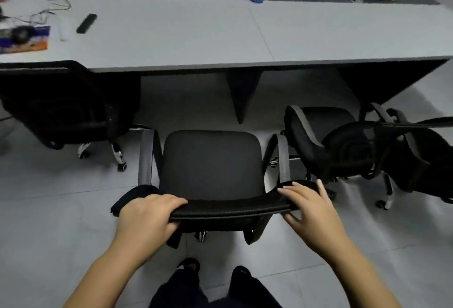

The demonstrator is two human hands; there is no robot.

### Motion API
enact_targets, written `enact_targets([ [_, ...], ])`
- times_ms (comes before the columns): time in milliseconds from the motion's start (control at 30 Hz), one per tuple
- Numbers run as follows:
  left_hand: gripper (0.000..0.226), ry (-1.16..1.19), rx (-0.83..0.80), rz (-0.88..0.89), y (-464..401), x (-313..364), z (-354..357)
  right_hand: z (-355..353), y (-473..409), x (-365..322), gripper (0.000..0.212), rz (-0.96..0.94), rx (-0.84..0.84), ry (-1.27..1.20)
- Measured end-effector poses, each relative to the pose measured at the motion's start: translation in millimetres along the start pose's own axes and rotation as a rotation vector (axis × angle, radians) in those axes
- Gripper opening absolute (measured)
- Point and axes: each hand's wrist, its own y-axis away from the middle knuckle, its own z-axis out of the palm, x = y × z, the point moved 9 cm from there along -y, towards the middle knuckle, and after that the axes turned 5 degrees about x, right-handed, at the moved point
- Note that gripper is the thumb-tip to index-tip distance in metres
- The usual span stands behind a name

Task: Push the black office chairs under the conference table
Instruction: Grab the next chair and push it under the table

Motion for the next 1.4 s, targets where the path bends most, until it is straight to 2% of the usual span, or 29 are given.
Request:
enact_targets([
  [67,0.038,-0.079,-0.031,-0.103,-9,-6,6,7,-18,2,0.035,-0.098,-0.043,0.091],
  [167,0.031,-0.153,-0.028,-0.163,-21,-15,8,11,-39,4,0.024,-0.195,-0.037,0.163],
  [333,0.043,-0.243,-0.043,-0.151,-35,-17,13,10,-60,7,0.033,-0.321,0.022,0.160],
  [467,0.034,-0.233,0.051,-0.129,-53,-25,2,13,-85,3,0.032,-0.341,0.030,0.198],
  [533,0.025,-0.258,0.006,-0.138,-70,-32,-3,15,-98,-3,0.029,-0.355,0.044,0.215],
  [667,0.025,-0.355,-0.079,-0.197,-97,-64,-1,19,-129,-21,0.021,-0.403,0.091,0.207],
  [767,0.024,-0.316,-0.041,-0.171,-119,-81,-5,21,-158,-32,0.022,-0.394,0.110,0.230],
  [933,0.031,-0.356,-0.106,-0.147,-170,-115,-11,23,-206,-49,0.016,-0.401,0.109,0.229],
  [1100,0.032,-0.360,-0.122,-0.068,-219,-120,-11,18,-245,-39,0.036,-0.321,0.117,0.236],
  [1200,0.033,-0.318,-0.132,-0.035,-235,-124,1,18,-266,-33,0.037,-0.310,0.105,0.249],
  [1300,0.030,-0.285,-0.010,0.050,-244,-125,-2,22,-290,-33,0.039,-0.324,0.097,0.289],
  [1400,0.027,-0.289,0.003,0.025,-263,-141,-4,26,-320,-37,0.038,-0.330,0.091,0.279],
])
